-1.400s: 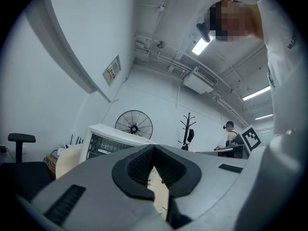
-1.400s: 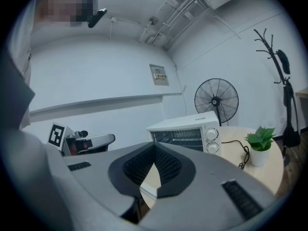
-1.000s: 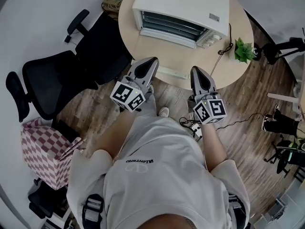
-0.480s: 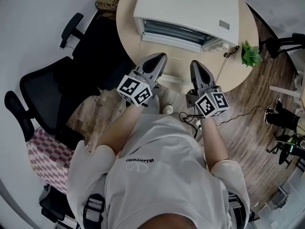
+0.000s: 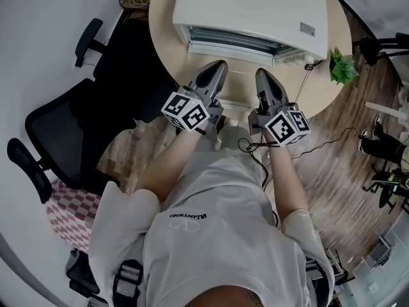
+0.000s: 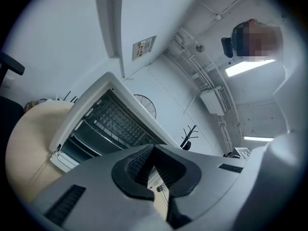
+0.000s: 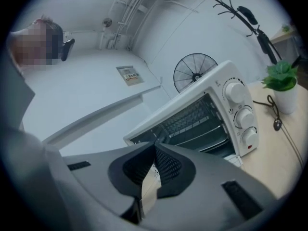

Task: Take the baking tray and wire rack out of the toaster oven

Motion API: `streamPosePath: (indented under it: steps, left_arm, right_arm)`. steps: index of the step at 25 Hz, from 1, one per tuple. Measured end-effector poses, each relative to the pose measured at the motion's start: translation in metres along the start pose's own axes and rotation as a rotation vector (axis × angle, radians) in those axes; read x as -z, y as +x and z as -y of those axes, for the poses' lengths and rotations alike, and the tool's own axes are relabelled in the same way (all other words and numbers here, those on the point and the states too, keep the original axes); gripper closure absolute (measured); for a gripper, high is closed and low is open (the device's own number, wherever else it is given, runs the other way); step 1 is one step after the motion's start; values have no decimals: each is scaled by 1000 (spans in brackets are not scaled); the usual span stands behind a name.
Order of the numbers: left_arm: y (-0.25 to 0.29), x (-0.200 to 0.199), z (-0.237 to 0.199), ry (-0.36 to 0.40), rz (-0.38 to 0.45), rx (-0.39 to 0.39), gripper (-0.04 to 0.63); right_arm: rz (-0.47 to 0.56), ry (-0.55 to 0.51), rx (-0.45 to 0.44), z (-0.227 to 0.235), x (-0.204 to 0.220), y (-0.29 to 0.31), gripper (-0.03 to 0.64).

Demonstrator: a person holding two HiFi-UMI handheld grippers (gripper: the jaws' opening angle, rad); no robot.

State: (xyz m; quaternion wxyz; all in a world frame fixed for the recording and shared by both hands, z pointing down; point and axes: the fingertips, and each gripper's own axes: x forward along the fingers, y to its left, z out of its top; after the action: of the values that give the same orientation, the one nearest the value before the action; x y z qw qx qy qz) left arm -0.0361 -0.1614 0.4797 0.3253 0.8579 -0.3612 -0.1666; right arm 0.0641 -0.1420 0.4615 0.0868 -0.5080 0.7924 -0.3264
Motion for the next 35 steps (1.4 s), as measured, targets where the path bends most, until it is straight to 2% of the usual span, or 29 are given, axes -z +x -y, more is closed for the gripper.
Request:
streamPosePath:
  steps: [2,6,13,18,23,24,25,29,33,35]
  left_arm:
    - [5,0,-5,-34,20,3,594]
    - [19,5,-16,-151,59,3,589]
    - [41,20,-32,-294,88,-28,529]
    - [51,27,-51,-340,125,-38,499]
    - [63,27,-73,-420,165,-73,488]
    - [65,28,-77,-432,169,-74,478]
    - [66,30,-81,-440,172,-74,471]
    - [73,35,-90,-467,181,-76,469]
    - [85,35,-96,-575,231,-82,469]
    - [89,34,-99,-601,239,-83,469]
  right_arm:
    - [3,41,-11,6,0,5,583]
    - [-1,78,-21,22,0,16,583]
    - [-1,201,-26,53,4,33,583]
    - [-4,192,-63,52,6,47,583]
    - [-3,269,-72,68,11,59,581]
    - [1,286,-75,72,12,62,520]
    - [4,301,-77,76,13,65,502]
    - [14,335,-63,84,13,74,502]
    - [47,406,-44,99,12,84,502]
    - [63,430,-41,104,11,89,502]
